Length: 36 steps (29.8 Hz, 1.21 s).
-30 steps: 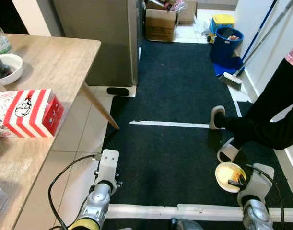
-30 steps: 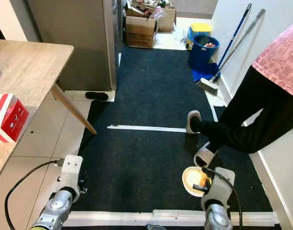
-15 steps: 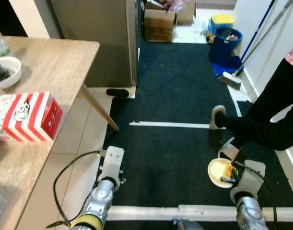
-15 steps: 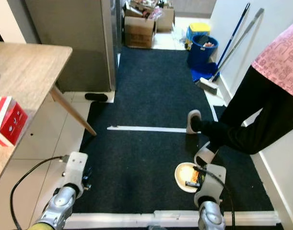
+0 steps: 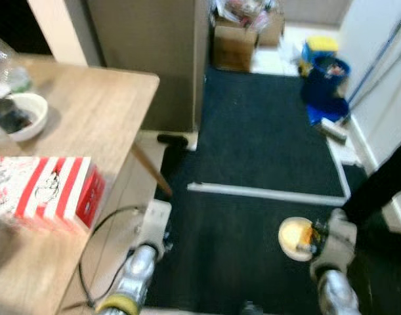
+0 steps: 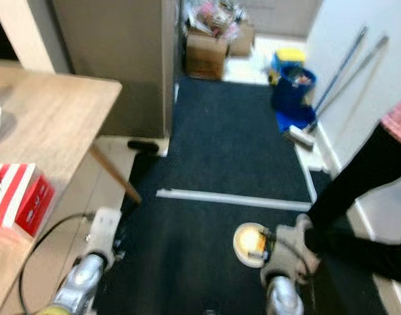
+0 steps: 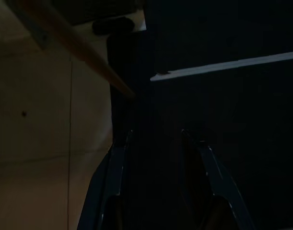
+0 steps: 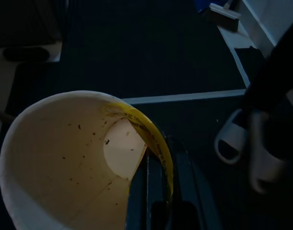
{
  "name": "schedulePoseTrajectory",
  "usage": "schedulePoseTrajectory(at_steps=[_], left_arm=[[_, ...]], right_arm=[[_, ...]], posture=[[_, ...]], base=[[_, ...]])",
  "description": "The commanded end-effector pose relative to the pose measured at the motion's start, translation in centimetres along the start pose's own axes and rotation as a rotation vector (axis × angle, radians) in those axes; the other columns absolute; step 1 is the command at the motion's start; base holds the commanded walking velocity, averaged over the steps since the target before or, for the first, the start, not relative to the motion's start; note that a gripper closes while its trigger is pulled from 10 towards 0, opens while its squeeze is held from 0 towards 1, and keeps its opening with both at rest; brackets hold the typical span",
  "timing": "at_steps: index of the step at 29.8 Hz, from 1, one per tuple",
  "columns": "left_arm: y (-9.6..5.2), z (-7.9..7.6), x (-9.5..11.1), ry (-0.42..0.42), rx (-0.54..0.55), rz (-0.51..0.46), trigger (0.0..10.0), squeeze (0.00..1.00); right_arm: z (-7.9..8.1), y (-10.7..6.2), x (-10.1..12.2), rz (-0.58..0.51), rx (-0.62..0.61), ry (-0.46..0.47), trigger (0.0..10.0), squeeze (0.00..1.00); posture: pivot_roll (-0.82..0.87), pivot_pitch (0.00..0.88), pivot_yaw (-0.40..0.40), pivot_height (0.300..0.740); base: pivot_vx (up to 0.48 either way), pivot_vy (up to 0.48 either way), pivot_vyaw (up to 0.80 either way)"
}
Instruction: Restocking fridge
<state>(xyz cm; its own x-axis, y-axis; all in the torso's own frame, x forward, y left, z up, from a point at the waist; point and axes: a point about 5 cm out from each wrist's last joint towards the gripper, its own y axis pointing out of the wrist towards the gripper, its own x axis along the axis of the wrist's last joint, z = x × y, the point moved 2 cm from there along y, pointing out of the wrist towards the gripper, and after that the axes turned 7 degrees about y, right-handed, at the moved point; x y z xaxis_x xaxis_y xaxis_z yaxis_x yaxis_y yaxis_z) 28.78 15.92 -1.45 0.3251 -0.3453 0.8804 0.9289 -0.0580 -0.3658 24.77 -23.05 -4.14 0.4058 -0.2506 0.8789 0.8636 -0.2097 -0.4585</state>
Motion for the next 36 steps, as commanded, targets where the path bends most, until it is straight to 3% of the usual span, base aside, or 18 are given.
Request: schedulePoseTrajectory(at_steps=[1, 25, 36], left_arm=[[-0.06, -0.6, -0.03, 0.02, -0.022, -0.003, 10.0, 0.0], [-0.01, -0.91, 0.11, 0.042, -0.043, -0.013, 10.0, 0.0], [0.01, -1.05, 0.15, 0.048, -0.051, -0.017, 10.0, 0.0]], right_arm=[[-0.72, -0.16, -0.16, 0.004, -0.021, 0.009, 10.0, 0.0], [-0.88, -0.15, -0.44, 0.022, -0.04, 0.03, 10.0, 0.0], [-0.92, -0.14, -0.48, 0.025, -0.044, 0.031, 10.0, 0.0]], posture=[[-0.01, 0.091, -0.046, 0.74], [-0.02, 0.087, -0.039, 0.74], [-0.02, 0.081, -0.036, 0.74]], base=[[0.469, 0.0, 0.0], [0.464, 0.0, -0.43], [0.461, 0.0, 0.0]])
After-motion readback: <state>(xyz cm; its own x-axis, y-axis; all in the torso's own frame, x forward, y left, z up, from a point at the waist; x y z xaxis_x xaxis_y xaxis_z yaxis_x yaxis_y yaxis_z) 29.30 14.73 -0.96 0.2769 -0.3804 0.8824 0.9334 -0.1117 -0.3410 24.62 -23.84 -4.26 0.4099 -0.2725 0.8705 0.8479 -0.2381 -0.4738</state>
